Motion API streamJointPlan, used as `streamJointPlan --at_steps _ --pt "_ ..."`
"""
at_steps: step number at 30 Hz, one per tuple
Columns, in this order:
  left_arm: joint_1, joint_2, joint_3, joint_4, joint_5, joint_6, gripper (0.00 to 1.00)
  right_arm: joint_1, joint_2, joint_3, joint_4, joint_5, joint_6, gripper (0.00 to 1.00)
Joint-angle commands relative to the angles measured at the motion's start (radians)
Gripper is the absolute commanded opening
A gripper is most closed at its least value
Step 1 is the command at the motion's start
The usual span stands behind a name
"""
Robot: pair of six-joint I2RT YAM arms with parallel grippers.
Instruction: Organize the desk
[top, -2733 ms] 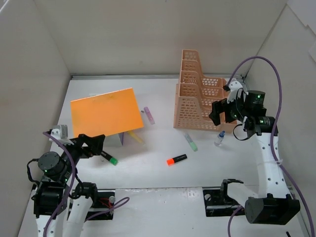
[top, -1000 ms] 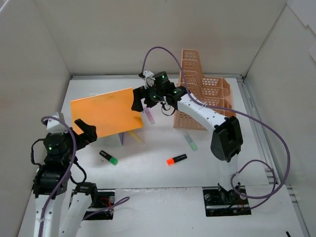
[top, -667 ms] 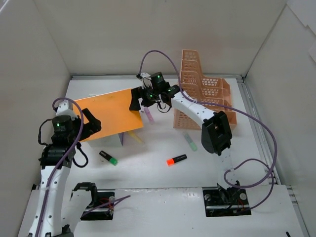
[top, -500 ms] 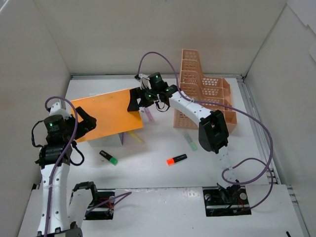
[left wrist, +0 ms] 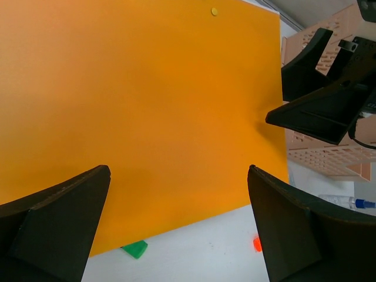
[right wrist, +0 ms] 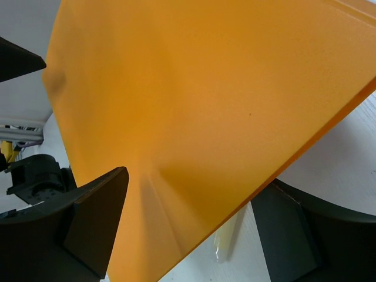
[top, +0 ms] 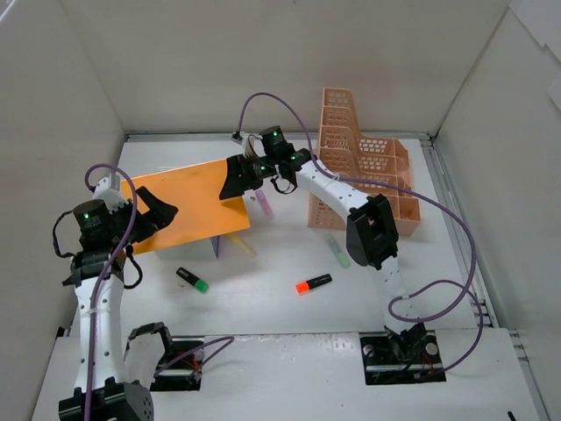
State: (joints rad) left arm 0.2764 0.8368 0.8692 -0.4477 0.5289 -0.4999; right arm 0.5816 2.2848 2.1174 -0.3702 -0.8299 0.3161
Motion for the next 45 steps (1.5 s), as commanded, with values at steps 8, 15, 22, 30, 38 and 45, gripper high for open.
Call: streamJointPlan --at_steps 8,15,22,30,38,45 --pt "0.007 0.076 -0.025 0.066 0.102 0.041 0.98 -0.011 0.015 0.069 0.106 -0.112 0.028 0.73" --pt "0.007 0.12 -0.033 0.053 0.114 0.064 0.96 -0.022 0.039 0.067 0.146 -0.126 0.067 0.73" --pt "-0.003 0.166 -0.03 0.052 0.112 0.072 0.94 -0.008 0.062 0.061 0.175 -0.135 0.097 0.73" --pt "-0.022 0.189 -0.032 0.06 0.094 0.063 0.93 -0.006 0.068 0.061 0.243 -0.167 0.155 0.57" --pt "-0.022 0.186 -0.033 0.056 0.095 0.064 0.93 -0.011 0.036 0.021 0.365 -0.259 0.245 0.08" --pt "-0.022 0.13 0.039 0.057 0.121 0.054 0.97 -0.051 -0.022 0.013 0.433 -0.291 0.273 0.0"
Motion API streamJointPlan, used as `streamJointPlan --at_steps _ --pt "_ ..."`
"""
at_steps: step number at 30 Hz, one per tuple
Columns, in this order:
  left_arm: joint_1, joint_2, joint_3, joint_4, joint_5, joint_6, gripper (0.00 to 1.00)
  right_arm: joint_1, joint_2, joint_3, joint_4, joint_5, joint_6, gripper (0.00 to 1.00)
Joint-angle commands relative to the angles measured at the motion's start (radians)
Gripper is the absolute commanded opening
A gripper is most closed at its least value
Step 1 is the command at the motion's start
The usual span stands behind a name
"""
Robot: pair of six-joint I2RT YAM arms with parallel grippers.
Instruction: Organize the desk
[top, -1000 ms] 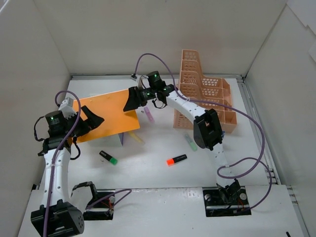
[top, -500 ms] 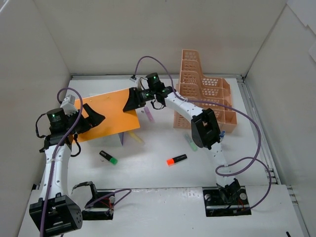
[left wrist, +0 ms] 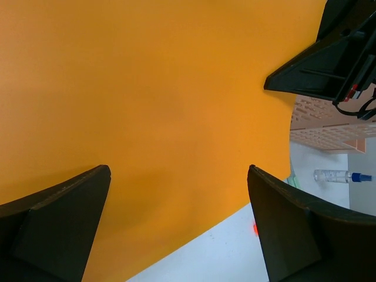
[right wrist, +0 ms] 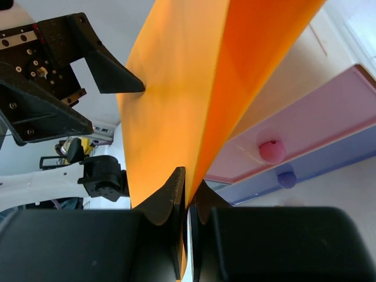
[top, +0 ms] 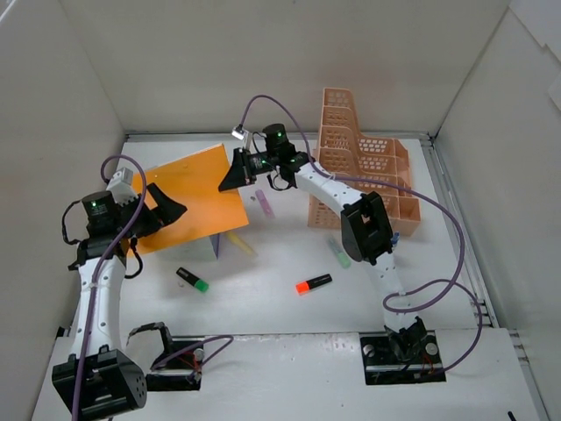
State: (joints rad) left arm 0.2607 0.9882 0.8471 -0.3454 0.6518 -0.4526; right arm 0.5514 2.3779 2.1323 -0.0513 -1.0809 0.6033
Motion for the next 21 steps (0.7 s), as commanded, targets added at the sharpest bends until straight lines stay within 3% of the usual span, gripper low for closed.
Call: streamJointPlan --at_steps 1,10,21 --pt "-0.006 -0.034 0.107 -0.052 -0.001 0.006 1.0 -0.03 -0.14 -0.002 0.113 -0.045 -0.013 0.0" --pt "0.003 -0.164 0.362 -0.101 0.0 -0.053 1.0 -0.136 -0.328 0.003 0.108 -0.074 -0.04 0.0" --pt "0.003 -0.26 0.333 -0.095 -0.001 -0.08 1.0 -0.139 -0.45 -0.028 0.096 -0.1 -0.068 0.0"
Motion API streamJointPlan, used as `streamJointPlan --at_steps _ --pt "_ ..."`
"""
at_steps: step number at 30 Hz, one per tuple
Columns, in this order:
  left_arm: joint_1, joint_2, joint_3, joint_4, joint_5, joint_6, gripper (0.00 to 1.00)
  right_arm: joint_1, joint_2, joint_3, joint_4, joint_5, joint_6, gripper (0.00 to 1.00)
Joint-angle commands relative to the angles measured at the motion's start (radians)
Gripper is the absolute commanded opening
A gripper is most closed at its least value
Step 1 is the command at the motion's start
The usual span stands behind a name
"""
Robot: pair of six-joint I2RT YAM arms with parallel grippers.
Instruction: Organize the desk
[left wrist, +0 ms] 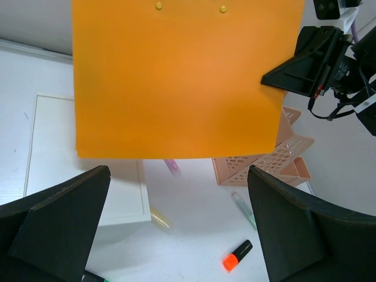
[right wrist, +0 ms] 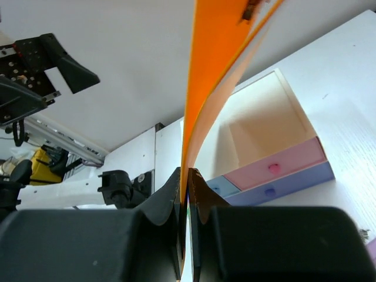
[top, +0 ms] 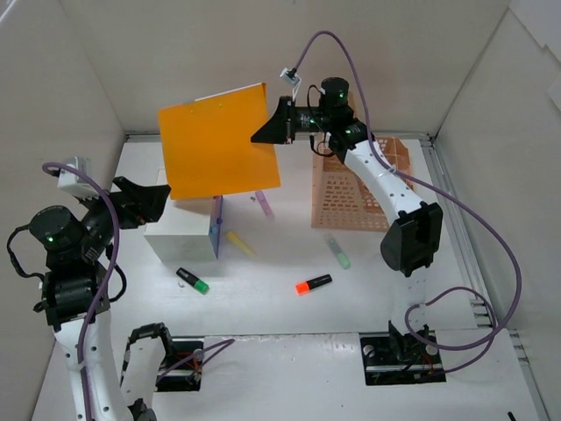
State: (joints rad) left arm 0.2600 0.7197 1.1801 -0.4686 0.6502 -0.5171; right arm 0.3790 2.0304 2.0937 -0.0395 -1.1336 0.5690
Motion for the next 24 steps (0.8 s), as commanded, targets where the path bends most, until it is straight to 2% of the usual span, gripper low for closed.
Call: streamJointPlan --at_steps 1,4,6,13,24 --pt "0.004 0.003 -0.004 0.027 -0.001 -0.015 1.0 0.031 -0.12 0.041 0.076 -0.046 -0.037 0.0" --pt "0.004 -0.011 -0.036 0.054 0.017 -0.038 1.0 0.002 -0.15 0.129 0.044 -0.019 -0.073 0.0" --pt "0.004 -0.025 -0.071 0.088 0.023 -0.057 1.0 -0.021 -0.174 0.196 -0.084 0.027 -0.147 0.0" --pt "0.004 -0.046 -0.112 0.128 0.04 -0.081 1.0 -0.132 -0.3 0.206 -0.301 0.178 -0.434 0.0" --pt "-0.005 -0.046 -0.192 0.226 0.072 -0.133 1.0 -0.29 -0.455 0.221 -0.339 0.228 -0.462 0.0"
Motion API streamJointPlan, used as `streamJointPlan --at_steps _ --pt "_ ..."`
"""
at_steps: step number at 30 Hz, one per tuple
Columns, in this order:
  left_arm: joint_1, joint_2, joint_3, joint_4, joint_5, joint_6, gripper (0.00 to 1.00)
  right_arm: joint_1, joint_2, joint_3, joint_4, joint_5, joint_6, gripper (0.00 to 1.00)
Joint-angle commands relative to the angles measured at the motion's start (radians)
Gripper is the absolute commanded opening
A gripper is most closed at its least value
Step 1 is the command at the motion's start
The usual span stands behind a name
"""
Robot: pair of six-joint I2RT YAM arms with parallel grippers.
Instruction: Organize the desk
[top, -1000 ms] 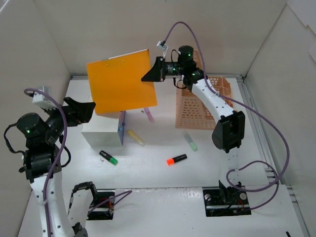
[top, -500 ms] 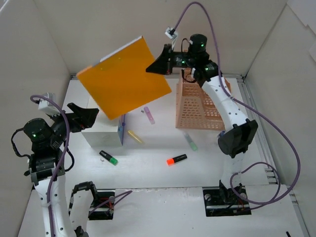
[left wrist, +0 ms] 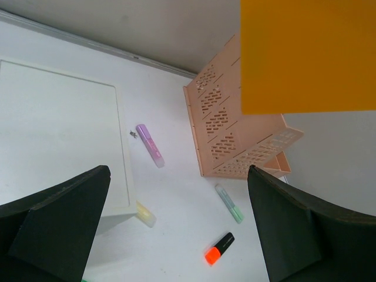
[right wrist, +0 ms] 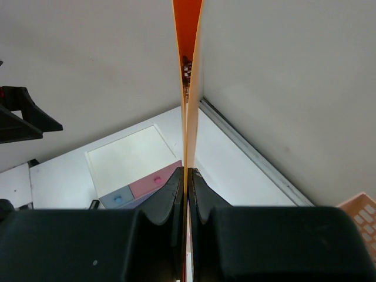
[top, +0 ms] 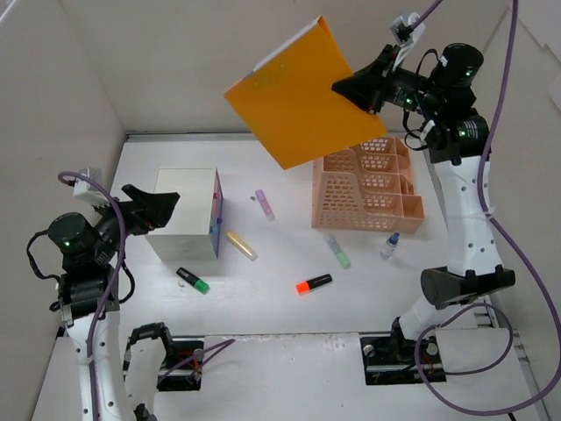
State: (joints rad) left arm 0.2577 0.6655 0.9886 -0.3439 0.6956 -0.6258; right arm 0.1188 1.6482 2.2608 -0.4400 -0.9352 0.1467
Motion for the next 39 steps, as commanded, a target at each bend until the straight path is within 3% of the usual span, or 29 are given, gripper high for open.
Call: streamJointPlan --at_steps 1,4,9,11,19,29,39 --pt "-0.003 0.006 -0.005 0.103 0.028 -0.025 1.0 -0.04 -0.079 0.062 0.061 0.048 -0.044 0.0" --pt "-0.003 -0.003 -0.021 0.108 0.028 -0.023 1.0 -0.08 -0.125 0.072 0.061 0.096 -0.094 0.0" --pt "-0.003 -0.01 -0.053 0.118 0.038 -0.028 1.0 -0.249 -0.185 0.101 0.061 0.095 -0.118 0.0" --pt "-0.003 -0.015 -0.074 0.137 0.042 -0.034 1.0 -0.342 -0.22 0.105 0.061 0.073 -0.131 0.0" --pt "-0.012 -0.032 -0.122 0.164 0.05 -0.051 1.0 -0.511 -0.303 0.045 0.061 -0.039 -0.186 0.0" --pt "-0.012 -0.069 -0.169 0.171 0.058 -0.052 1.0 -0.57 -0.438 -0.082 -0.035 -0.111 -0.423 0.0" --pt "-0.032 -0.078 -0.188 0.183 0.058 -0.045 1.0 -0.57 -0.539 -0.199 -0.376 -0.122 -0.716 0.0"
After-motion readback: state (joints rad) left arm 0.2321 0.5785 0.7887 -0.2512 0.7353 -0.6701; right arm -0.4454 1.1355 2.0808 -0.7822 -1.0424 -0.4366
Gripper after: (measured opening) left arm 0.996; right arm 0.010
